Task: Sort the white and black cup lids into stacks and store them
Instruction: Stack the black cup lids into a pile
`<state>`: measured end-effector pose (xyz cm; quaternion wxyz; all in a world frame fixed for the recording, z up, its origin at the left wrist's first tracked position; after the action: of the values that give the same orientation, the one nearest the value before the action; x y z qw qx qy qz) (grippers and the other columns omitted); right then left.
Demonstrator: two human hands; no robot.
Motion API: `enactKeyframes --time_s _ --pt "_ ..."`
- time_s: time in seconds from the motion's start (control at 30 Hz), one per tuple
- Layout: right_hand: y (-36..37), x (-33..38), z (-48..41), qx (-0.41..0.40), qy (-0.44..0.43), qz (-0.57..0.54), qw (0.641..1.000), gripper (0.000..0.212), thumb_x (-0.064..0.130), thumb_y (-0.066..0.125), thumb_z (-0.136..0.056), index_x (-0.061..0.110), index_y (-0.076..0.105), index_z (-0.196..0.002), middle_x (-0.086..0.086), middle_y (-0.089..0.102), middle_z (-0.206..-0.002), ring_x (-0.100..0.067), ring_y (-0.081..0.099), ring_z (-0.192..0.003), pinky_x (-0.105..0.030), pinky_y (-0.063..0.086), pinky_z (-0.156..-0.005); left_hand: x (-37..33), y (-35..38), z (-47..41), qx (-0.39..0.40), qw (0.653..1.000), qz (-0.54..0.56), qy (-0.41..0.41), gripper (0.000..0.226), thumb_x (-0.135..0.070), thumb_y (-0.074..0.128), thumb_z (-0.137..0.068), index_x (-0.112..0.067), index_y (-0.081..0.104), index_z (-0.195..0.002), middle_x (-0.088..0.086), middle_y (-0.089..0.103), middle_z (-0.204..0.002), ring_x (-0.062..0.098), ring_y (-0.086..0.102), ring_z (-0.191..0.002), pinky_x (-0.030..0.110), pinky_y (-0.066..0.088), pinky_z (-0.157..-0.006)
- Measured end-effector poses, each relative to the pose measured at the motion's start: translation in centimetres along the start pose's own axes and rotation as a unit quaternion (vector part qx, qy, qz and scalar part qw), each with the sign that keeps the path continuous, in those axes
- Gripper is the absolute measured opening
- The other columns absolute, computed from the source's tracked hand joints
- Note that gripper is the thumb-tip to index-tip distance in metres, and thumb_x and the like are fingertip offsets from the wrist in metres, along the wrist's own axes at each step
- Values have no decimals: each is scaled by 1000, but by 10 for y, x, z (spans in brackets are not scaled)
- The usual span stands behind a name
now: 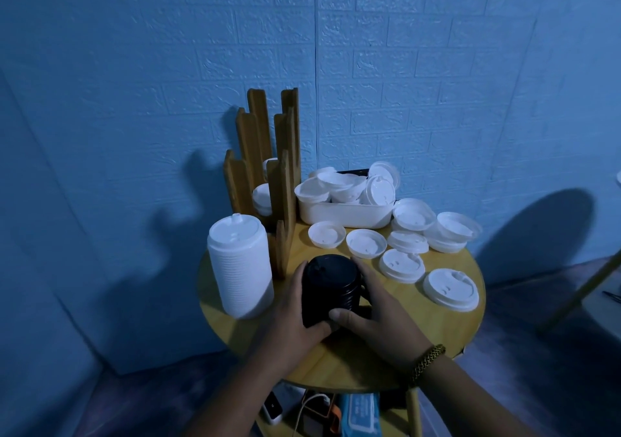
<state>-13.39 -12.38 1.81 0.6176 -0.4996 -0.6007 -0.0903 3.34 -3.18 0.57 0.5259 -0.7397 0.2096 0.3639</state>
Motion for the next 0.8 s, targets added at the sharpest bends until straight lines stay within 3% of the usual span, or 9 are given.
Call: enactKeyframes --time_s 0.13,0.27,0.33,0.43,0.57,0.7,0.8 --pt "3 -1 3 -14 4 2 1000 96 55 74 -78 46 15 -153 31 44 -138 27 38 -117 -3 37 -94 1 0 2 5 1000 -5 -3 110 -57 76 -82 -57 -8 -152 -15 29 -162 11 37 -144 36 42 -112" --pt "6 -3 5 -27 1 -4 1000 96 56 75 -79 46 16 -153 29 46 -142 14 41 -128 -23 45 -105 1 0 1 15 1000 -12 -10 120 -47 84 -77 -56 -10 -152 -15 28 -162 11 36 -143 33 40 -111" --pt "7 -3 4 -30 1 -4 1000 96 55 75 -79 46 16 -153 29 46 -141 12 42 -129 -26 45 -106 -1 0 1 14 1000 -16 -12 120 -43 83 -79 -56 -11 -152 -14 28 -162 11 36 -143 32 39 -111" --pt "8 -4 3 -36 -5 4 999 96 57 74 -79 46 15 -154 28 46 -142 12 41 -129 -22 44 -105 -1 1 0 11 1000 -25 -14 118 -41 82 -81 -53 -12 -153 -13 28 -163 13 37 -144 31 39 -109" --pt "9 -5 -2 -33 -6 11 999 93 51 75 -82 47 14 -152 38 41 -135 24 40 -120 -5 38 -95 -1 0 -3 5 999 -26 -21 118 -39 80 -83 -50 -13 -155 -11 27 -164 14 37 -144 29 38 -106" --pt "9 -1 -12 -34 3 10 999 91 46 76 -83 46 15 -152 38 40 -132 32 36 -110 -9 38 -96 -3 3 0 -45 998 -38 -22 118 -30 79 -87 -52 -17 -152 -8 22 -166 16 33 -148 36 39 -115" --pt "9 2 -25 -37 3 17 999 86 42 76 -84 46 20 -149 36 42 -131 23 44 -111 -12 41 -96 -2 5 1 -77 995 -63 -14 118 -29 76 -89 -64 -24 -141 -9 16 -167 15 29 -150 40 42 -115"
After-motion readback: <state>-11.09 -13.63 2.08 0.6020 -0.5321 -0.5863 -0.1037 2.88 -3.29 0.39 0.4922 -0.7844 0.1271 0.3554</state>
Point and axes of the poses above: each hand's wrist, its own z-axis away from the middle knuckle, its own y-axis out of the palm, x = y × z, the point moved 2 cm from there along -z, towards the middle knuckle
